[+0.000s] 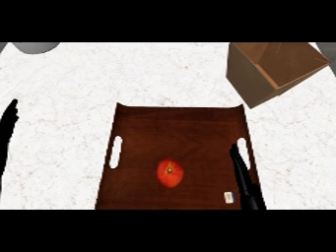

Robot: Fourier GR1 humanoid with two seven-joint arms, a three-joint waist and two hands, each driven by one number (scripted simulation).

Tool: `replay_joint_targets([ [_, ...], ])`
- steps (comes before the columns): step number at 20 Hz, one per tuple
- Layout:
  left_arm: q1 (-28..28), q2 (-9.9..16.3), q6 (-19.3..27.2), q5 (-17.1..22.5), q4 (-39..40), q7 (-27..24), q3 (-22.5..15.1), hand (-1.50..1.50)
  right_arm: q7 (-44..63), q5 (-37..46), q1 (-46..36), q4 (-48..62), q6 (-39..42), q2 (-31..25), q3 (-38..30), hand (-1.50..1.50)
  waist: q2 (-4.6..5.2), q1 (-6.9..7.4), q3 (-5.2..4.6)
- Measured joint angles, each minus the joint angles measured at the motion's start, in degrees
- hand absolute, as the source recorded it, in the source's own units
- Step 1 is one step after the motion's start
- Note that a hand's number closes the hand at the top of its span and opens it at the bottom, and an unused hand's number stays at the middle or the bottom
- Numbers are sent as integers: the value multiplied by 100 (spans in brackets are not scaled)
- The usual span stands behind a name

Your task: Pick the tomato from the tray and place it in the cardboard box

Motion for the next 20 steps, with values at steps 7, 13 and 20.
replay_joint_targets([
  [7, -182, -70, -2, -106, 93, 46, -47, 0, 2105, 1349, -300, -631, 1030, -935, 283, -150, 7, 29, -17],
  [13, -183, -93, -69, -150, 54, 35, -61, 0, 3992, 1658, -1145, -1016, 2718, -1032, 480, -150, 14, 106, -12],
  [20, -116, -76, -213, -156, 9, -16, 109, 0, 5522, 1483, -2171, -831, 4155, -230, 513, -150, 14, 109, 0],
])
